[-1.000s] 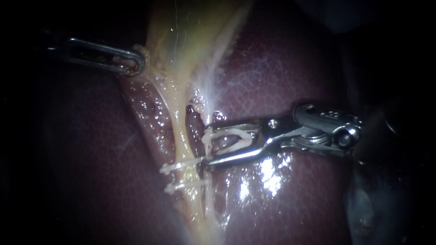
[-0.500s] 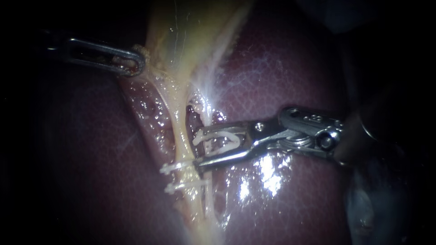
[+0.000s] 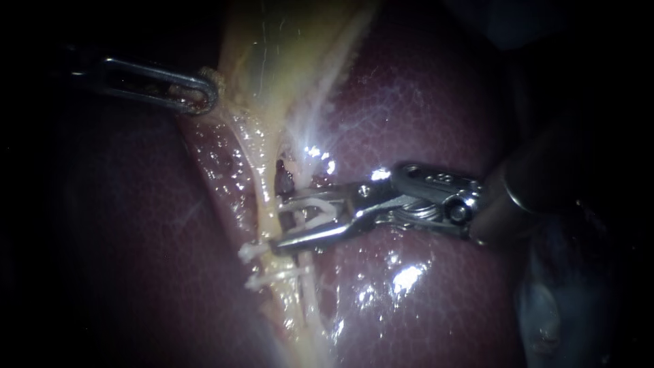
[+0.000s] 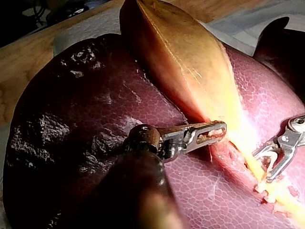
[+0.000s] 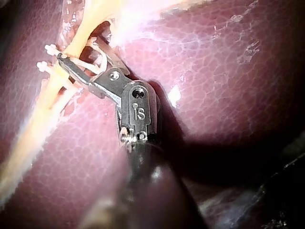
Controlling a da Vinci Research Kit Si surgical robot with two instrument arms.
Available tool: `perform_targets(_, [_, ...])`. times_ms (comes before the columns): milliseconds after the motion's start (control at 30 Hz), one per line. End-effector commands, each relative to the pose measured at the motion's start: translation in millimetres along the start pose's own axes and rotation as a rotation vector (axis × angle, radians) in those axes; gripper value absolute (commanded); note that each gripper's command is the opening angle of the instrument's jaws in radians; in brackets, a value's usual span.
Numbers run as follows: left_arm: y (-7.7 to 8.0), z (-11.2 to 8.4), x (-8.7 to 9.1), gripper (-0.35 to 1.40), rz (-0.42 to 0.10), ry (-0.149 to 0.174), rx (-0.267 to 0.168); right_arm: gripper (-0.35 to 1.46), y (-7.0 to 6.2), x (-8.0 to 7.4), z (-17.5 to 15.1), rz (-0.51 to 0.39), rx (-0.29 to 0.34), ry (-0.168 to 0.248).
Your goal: Clipping third clip left tube
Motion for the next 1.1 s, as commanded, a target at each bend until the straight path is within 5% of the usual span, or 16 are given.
perform_targets(33, [0.0,0.0,0.0,-0.35,0.0,-0.001,-0.002,0.48,-0.2,0.3,0.2,0.002,0.01,0.009])
perform_targets(600, [0.1,0.2,0.0,-0.35,0.0,-0.001,-0.002,0.49,-4.2,7.1,1.9,0.033,0.117,0.17])
perform_targets(867, [0.0,0.2,0.1,-0.35,0.0,0.0,0.0,0.47,-5.1,8.5,2.0,0.078,0.155,0.202])
perform_targets(1100, [0.0,0.3,0.1,-0.35,0.0,0.0,0.0,0.42,-4.4,8.8,2.2,0.098,0.147,0.206])
